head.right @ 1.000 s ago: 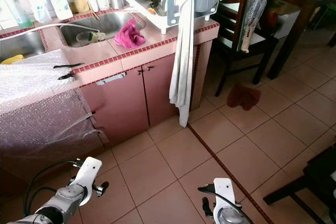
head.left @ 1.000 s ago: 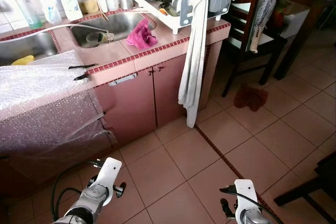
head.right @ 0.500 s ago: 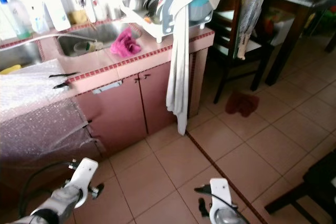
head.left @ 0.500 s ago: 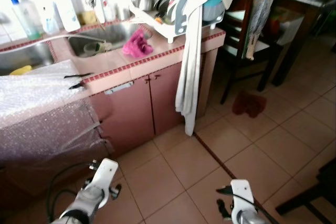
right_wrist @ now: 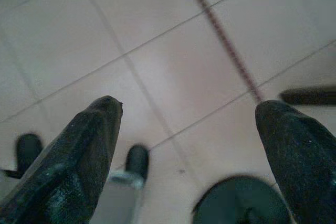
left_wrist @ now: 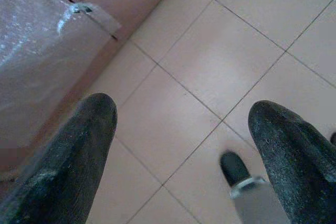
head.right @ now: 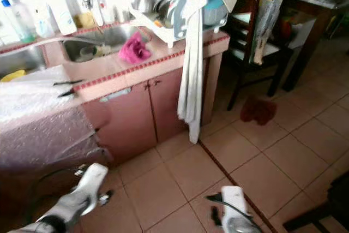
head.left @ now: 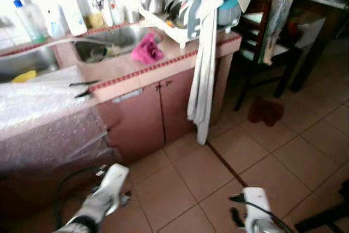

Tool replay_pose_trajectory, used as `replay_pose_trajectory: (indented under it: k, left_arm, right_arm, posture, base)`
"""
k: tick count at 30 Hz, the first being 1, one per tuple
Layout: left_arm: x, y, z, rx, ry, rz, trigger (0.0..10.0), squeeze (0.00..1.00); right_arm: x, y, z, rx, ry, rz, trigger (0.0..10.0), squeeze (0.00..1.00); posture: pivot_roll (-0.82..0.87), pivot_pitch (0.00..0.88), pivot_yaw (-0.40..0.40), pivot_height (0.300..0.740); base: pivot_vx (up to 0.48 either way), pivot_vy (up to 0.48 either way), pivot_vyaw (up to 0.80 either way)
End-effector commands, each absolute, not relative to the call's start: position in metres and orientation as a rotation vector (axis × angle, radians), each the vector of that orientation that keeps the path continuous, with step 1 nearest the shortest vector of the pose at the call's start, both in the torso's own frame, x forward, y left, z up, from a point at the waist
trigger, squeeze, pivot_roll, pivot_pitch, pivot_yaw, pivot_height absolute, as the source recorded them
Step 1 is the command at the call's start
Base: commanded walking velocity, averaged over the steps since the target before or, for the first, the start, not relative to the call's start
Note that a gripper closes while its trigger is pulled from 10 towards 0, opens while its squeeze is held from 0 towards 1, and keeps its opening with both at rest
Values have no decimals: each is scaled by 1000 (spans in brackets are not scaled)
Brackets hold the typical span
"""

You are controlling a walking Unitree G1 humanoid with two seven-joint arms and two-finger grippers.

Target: Kitchen organization

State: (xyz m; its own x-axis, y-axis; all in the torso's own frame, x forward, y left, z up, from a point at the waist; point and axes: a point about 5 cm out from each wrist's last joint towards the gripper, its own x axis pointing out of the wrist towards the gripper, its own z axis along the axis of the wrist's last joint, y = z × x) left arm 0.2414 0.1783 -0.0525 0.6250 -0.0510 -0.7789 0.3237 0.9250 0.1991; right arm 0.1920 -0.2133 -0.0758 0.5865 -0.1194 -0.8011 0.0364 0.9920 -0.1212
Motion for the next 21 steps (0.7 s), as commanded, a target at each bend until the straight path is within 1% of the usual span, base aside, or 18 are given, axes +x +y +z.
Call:
replay_pose_trajectory:
  k: [1, 7, 20, 21]
  left_arm:
    - [238, 195, -52, 362, 893, -191, 10000, 0]
    - [238, 194, -53, 357, 894, -186, 10000, 0]
    - [237, 194, -53, 347, 893, -181, 10000, 0]
    - [237, 194, -53, 349, 894, -182, 10000, 0]
  right_arm:
    - [198, -199, -75, -72, 920, -57, 10000, 0]
    - [197, -199, -76, -73, 926, -55, 10000, 0]
    - [194, -198, -78, -70, 943, -58, 10000, 0]
    - [194, -198, -78, -68, 943, -59, 10000, 0]
  posture:
    - [24, 0, 27, 740]
    - [25, 0, 24, 740]
    - [26, 0, 22, 740]
    - [26, 0, 22, 740]
  base:
    - [307, 0, 0]
    - [303, 0, 0]
    - [0, 0, 0]
    - [0, 0, -425]
